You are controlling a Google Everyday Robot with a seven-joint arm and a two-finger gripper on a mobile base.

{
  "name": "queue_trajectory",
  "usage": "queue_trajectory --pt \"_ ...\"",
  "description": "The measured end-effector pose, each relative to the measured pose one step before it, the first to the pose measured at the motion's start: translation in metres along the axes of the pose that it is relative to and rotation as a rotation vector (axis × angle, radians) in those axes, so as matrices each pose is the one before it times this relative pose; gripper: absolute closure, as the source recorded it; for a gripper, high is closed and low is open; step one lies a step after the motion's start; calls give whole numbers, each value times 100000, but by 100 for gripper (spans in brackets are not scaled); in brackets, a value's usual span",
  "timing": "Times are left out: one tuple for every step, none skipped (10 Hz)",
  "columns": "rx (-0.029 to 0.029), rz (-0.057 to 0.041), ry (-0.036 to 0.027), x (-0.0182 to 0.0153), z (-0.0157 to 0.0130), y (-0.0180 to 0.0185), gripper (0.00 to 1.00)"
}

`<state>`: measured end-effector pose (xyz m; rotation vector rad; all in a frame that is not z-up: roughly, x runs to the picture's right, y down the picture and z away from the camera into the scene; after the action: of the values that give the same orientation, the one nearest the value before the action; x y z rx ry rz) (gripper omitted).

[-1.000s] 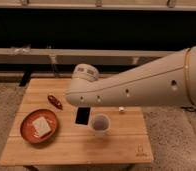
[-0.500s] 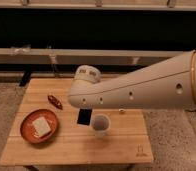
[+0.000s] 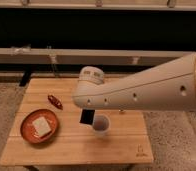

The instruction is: Place the eraser in the ceramic cup

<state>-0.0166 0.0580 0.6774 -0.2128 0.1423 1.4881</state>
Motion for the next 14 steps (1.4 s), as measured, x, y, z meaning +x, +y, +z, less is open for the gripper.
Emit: queue_trajectory --pt "-87 10 -403 -167 177 -882 100" --pt "-338 -538 -31 -15 -3 259 100" --pt "-100 -139 53 29 20 78 100" --pt "210 246 131 44 47 -173 100" --pt "-6 31 -29 -12 -11 -8 100" --pt "-143 -255 3 -24 14 140 100" --pt "-91 -92 68 -14 52 -29 100" --pt "-1063 -612 427 -69 370 -258 100" --pt "-667 -205 178 -91 727 -679 100" --pt "-324 47 -110 -93 471 -636 100" --pt "-294 -11 -476 -207 181 -724 100" --pt "255 185 -317 -279 277 -977 100" --pt "-119 172 -567 -192 65 -424 100" --pt "-116 83 -801 -185 78 -418 100"
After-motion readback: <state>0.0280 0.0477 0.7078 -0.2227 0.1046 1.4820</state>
